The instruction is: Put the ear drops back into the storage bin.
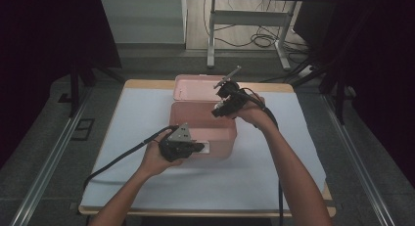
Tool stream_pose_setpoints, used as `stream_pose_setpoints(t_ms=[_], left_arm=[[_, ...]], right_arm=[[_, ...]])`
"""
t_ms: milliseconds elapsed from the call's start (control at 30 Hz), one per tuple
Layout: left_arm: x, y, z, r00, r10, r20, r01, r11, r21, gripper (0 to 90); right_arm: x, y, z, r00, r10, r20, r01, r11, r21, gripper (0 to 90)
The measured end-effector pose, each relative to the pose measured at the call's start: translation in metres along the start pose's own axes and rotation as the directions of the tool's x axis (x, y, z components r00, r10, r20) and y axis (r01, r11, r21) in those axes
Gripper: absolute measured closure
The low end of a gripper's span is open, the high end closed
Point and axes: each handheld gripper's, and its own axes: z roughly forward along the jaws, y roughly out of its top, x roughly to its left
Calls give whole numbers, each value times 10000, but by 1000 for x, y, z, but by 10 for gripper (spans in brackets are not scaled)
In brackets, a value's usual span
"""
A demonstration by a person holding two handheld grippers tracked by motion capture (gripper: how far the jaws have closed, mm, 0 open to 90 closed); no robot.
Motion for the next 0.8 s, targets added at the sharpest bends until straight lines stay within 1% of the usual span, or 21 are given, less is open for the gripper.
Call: stream_pose_setpoints(t_ms=[100, 300, 367, 433, 500, 533, 600, 633, 700, 733, 767, 800], left_arm=[[0, 0, 0, 10000, -12, -2, 12, 10000, 0, 900], [0, 0, 0, 10000, 4, -27, -4, 10000, 0, 900], [0, 0, 0, 10000, -71, -16, 71, 10000, -39, 900], [0, 0, 0, 10000, -88, -5, 88, 9999, -60, 900], [0, 0, 0, 10000, -78, 2, 78, 10000, -49, 900], [0, 0, 0, 10000, -34, -2, 34, 10000, -8, 900], [0, 0, 0, 10000, -29, 2, 29, 10000, 23, 900], [0, 0, 0, 10000, -30, -1, 30, 10000, 22, 900], [0, 0, 0, 10000, -20, 6, 20, 10000, 3, 900], [0, 0, 0, 10000, -64, 22, 65, 10000, -46, 900], [0, 0, 0, 10000, -63, 24, 63, 10000, -51, 900], [0, 0, 0, 10000, -63, 24, 63, 10000, -51, 900]], right_arm=[[1, 2, 3, 10000, 1, -44, -1, 10000, 7, 601], [3, 11, 19, 10000, -40, -85, 41, 10000, 29, 602], [3, 13, 22, 10000, -57, -81, 57, 10000, 43, 601], [4, 17, 32, 9999, -54, -137, 54, 10000, 60, 601], [4, 18, 34, 9998, -67, -160, 68, 10000, 62, 602], [5, 21, 41, 9997, -115, -231, 118, 9999, 101, 601], [7, 24, 48, 9995, -193, -265, 198, 9996, 187, 601], [7, 24, 48, 9995, -193, -265, 198, 9996, 187, 601], [8, 27, 57, 9994, -232, -268, 240, 9992, 313, 601], [8, 27, 57, 9994, -232, -268, 240, 9992, 313, 601], [9, 29, 63, 9994, -225, -273, 235, 9991, 359, 601], [9, 29, 63, 9994, -225, -273, 235, 9991, 359, 601]])
